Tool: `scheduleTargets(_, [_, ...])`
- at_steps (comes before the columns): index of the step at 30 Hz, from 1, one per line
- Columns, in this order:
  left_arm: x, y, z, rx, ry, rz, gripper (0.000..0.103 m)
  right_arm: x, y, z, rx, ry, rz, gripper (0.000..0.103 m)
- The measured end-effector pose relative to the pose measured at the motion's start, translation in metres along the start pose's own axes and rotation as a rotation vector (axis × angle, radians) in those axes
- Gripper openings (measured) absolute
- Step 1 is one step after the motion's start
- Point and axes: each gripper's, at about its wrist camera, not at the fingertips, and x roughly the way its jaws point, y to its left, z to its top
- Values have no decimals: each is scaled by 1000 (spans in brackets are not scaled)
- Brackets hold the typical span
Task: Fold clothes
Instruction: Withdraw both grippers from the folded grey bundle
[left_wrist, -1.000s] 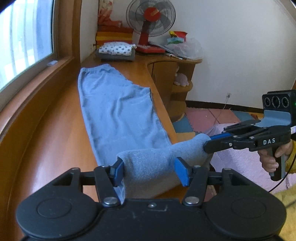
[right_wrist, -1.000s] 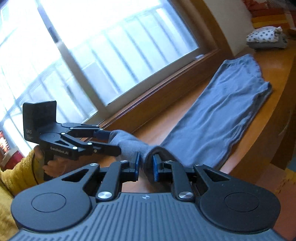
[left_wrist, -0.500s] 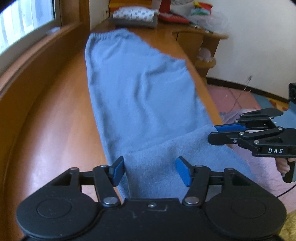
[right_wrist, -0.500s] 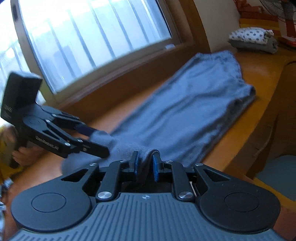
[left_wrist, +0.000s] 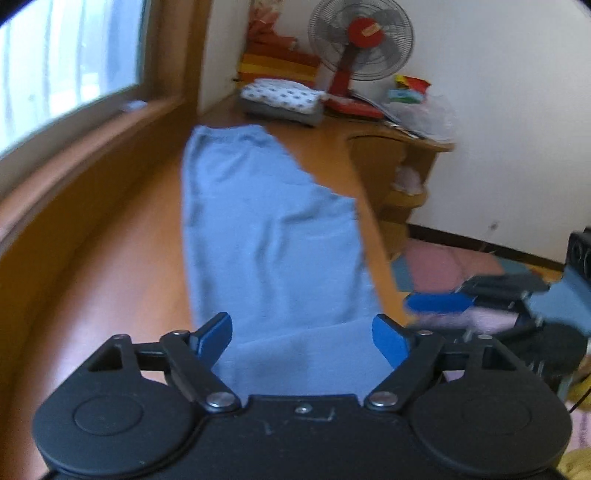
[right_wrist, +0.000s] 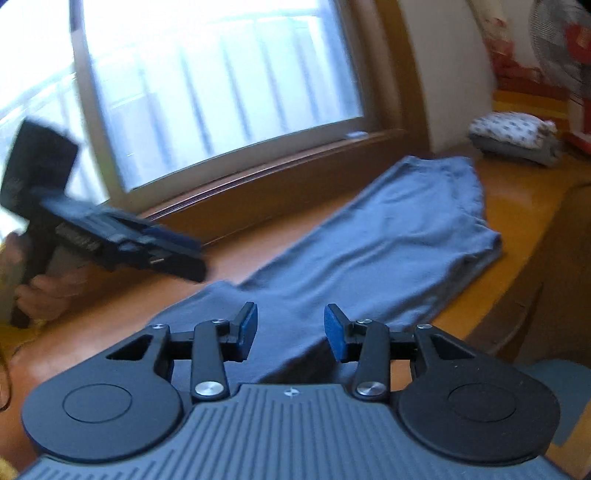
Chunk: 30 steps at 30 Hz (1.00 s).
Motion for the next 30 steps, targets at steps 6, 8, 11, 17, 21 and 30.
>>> scheduleTargets(6, [53, 26, -14, -118, 132, 84, 85, 24, 16, -24, -45, 87, -56, 43])
scheduleTargets(8, [56, 29, -15, -117, 123, 86, 88, 28, 11, -27, -2, 92, -63, 43])
scheduleTargets(11, [53, 26, -11, -120, 128, 107, 88, 29, 2, -26, 65, 93, -63, 43])
scheduleTargets(17, [14, 22, -28, -104, 59, 215, 89, 4, 2, -13, 88, 30, -71, 48])
scheduleTargets(21, [-17, 17, -54, -152, 36, 354, 90, -9, 11, -18, 74, 31, -76, 56])
scheduleTargets(30, [-35, 11, -79, -200, 117, 484, 93, 11, 30, -42, 55, 148, -138, 56])
